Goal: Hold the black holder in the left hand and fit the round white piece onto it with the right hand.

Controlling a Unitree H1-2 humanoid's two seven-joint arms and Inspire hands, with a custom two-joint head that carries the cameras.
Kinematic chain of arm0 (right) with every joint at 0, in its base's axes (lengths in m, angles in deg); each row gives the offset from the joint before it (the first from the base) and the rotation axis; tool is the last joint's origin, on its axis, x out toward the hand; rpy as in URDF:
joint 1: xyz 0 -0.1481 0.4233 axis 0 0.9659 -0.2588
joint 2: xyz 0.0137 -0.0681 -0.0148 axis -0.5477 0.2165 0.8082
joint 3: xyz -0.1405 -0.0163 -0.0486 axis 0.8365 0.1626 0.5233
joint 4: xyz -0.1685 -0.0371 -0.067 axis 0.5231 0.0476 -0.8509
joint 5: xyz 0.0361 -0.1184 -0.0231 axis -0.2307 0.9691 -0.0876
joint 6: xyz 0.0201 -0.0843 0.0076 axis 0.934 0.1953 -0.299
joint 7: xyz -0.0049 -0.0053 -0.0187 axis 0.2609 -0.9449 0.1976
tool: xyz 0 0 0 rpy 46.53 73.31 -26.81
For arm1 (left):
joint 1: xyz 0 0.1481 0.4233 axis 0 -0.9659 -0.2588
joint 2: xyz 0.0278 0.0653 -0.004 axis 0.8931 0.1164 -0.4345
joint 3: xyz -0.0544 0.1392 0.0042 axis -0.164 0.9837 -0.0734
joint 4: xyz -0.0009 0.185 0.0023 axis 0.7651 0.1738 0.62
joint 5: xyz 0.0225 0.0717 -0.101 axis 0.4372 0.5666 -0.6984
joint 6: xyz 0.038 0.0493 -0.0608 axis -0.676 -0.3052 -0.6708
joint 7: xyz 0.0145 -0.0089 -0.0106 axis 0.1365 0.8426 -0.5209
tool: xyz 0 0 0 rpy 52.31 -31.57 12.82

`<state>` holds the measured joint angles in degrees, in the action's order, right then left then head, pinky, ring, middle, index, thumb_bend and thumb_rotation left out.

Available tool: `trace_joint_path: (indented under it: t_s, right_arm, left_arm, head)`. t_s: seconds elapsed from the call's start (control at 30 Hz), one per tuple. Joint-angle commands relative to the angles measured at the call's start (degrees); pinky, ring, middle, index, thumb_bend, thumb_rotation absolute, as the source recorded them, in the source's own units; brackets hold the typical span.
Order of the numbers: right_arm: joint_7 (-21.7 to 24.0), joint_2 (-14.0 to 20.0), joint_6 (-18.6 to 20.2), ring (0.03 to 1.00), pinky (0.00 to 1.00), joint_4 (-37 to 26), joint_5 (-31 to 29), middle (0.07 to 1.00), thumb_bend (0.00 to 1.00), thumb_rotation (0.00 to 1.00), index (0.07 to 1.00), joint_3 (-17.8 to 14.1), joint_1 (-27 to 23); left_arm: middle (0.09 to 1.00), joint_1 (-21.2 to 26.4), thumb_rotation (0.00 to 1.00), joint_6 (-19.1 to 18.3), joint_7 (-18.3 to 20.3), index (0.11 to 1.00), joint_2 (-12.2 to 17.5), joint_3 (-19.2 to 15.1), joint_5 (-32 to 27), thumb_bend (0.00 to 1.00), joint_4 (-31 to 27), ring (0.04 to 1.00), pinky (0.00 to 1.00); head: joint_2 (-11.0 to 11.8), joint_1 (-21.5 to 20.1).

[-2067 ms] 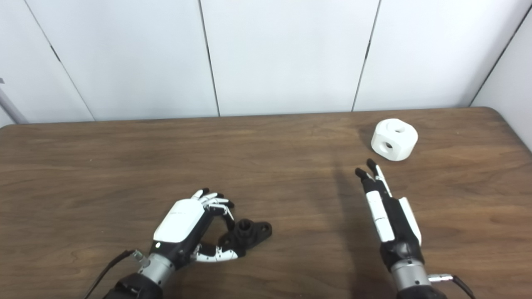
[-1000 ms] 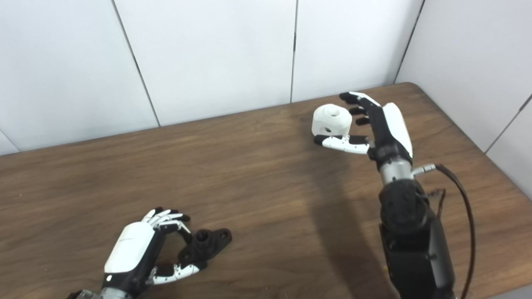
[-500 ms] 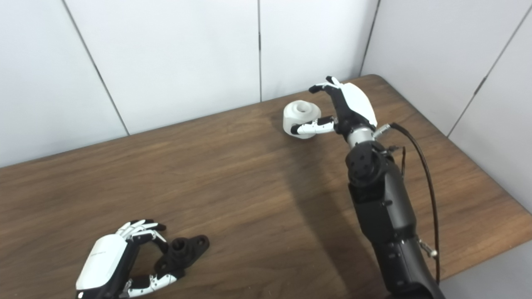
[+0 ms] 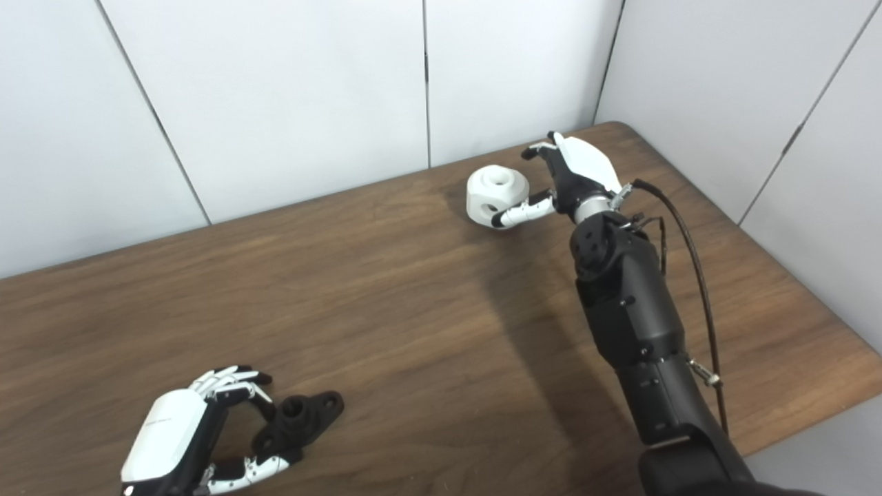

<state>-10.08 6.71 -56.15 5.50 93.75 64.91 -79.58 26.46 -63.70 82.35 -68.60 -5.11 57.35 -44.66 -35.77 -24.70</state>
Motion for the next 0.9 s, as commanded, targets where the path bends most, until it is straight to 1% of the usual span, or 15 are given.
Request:
trace_joint_path:
  t_s: [0.0, 0.17, 0.37, 0.53, 0.63, 0.87]
  right_arm:
    - [-0.6, 1.9, -0.3, 1.000, 1.00, -0.6, 1.1, 1.000, 1.00, 0.35, 0.838, 0.2, -3.2]
    - [-0.8, 2.4, -0.3, 1.000, 1.00, 1.3, 0.8, 1.000, 1.00, 0.34, 0.823, 1.3, -3.9]
    - [-1.0, 2.7, -0.3, 1.000, 1.00, 2.8, 0.9, 1.000, 0.98, 0.36, 0.813, 2.3, -4.5]
    - [-2.0, 2.3, -0.3, 1.000, 1.00, 2.9, -0.2, 1.000, 0.96, 0.37, 0.793, 2.8, -4.8]
    - [-2.3, 2.0, -0.3, 1.000, 1.00, 3.3, -0.4, 1.000, 0.95, 0.38, 0.789, 2.9, -5.0]
    - [-4.1, 1.6, -0.3, 1.000, 1.00, 5.1, -1.9, 1.000, 0.91, 0.36, 0.776, 3.1, -5.6]
  left_arm:
    - [0.754, -0.8, 0.04, -1.1, 1.0, 0.486, 0.5, -0.4, 0.7, 0.52, -0.4, 0.842, 0.89]
    - [0.752, -0.9, 0.05, -1.4, 1.5, 0.486, 0.5, -0.5, 1.1, 0.52, -0.8, 0.840, 0.88]
    - [0.753, -1.2, 0.04, -1.5, 1.8, 0.486, 0.3, -0.6, 0.8, 0.52, -1.2, 0.844, 0.89]
    - [0.759, -1.3, 0.04, -1.8, 2.5, 0.486, 0.3, -0.6, 0.8, 0.52, -1.2, 0.854, 0.90]
    - [0.757, -1.2, 0.04, -1.6, 2.2, 0.486, 0.2, -0.5, 0.9, 0.52, -0.9, 0.851, 0.90]
    - [0.758, -1.2, 0.04, -1.8, 2.3, 0.486, 0.1, -0.5, 0.9, 0.52, -1.0, 0.847, 0.89]
  head:
    - [0.0, -0.1]
    - [-0.1, -0.1]
    - [-0.3, 0.2]
    - [-0.3, 0.3]
    - [-0.2, 0.3]
    - [0.0, 0.5]
